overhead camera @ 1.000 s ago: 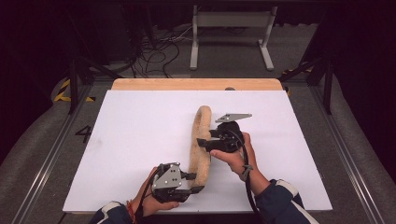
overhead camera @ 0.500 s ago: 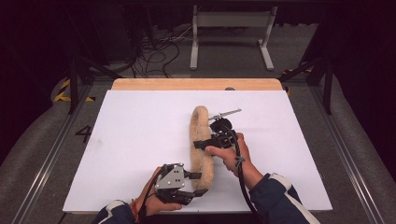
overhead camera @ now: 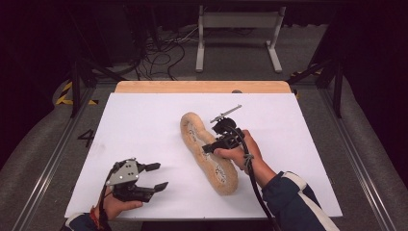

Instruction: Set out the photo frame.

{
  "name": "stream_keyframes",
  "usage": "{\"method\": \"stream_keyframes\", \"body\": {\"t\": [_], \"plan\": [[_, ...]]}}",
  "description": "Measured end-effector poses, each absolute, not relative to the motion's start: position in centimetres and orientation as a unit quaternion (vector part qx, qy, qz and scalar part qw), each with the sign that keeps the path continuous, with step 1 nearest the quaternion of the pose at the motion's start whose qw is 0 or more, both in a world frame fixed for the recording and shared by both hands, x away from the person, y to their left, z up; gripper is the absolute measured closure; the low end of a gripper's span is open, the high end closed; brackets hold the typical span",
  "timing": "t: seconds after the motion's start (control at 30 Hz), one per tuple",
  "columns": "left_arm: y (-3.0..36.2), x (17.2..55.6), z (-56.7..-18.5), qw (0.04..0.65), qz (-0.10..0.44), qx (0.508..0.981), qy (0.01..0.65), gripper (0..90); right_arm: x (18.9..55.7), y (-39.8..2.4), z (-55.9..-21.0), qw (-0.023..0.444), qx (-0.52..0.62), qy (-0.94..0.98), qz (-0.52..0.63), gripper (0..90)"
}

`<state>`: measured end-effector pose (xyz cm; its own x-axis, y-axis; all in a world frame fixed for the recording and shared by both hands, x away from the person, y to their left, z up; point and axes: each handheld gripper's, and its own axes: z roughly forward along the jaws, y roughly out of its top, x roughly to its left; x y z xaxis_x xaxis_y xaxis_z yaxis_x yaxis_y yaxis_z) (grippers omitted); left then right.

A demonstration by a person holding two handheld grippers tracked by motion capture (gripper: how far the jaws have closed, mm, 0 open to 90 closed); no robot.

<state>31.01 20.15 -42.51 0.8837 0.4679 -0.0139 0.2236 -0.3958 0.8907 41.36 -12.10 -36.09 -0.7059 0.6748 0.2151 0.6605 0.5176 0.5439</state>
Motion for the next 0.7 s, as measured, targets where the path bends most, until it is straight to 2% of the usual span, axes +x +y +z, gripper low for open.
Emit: {"method": "stream_keyframes", "body": {"t": [0.27, 0.37, 0.57, 0.67, 0.7], "plan": [[20.9, 32.1, -42.8, 0.497, 0.128, 0.824, 0.241, 28.8, 42.1, -12.5, -35.9, -0.014, 0.333, 0.894, 0.300, 61.2], [20.4, 32.5, -42.9, 0.488, 0.130, 0.827, 0.246, 23.6, 42.1, -12.6, -35.9, -0.022, 0.313, 0.902, 0.296, 61.5], [19.2, 34.2, -43.2, 0.469, 0.139, 0.834, 0.255, 19.7, 42.1, -12.9, -36.0, -0.012, 0.295, 0.905, 0.306, 59.1], [18.7, 35.3, -43.4, 0.462, 0.143, 0.834, 0.267, 19.3, 41.9, -13.1, -36.1, 0.001, 0.297, 0.901, 0.315, 53.8], [18.6, 35.8, -43.4, 0.460, 0.145, 0.833, 0.271, 19.0, 41.5, -13.4, -35.9, 0.018, 0.304, 0.898, 0.318, 47.6]]}}
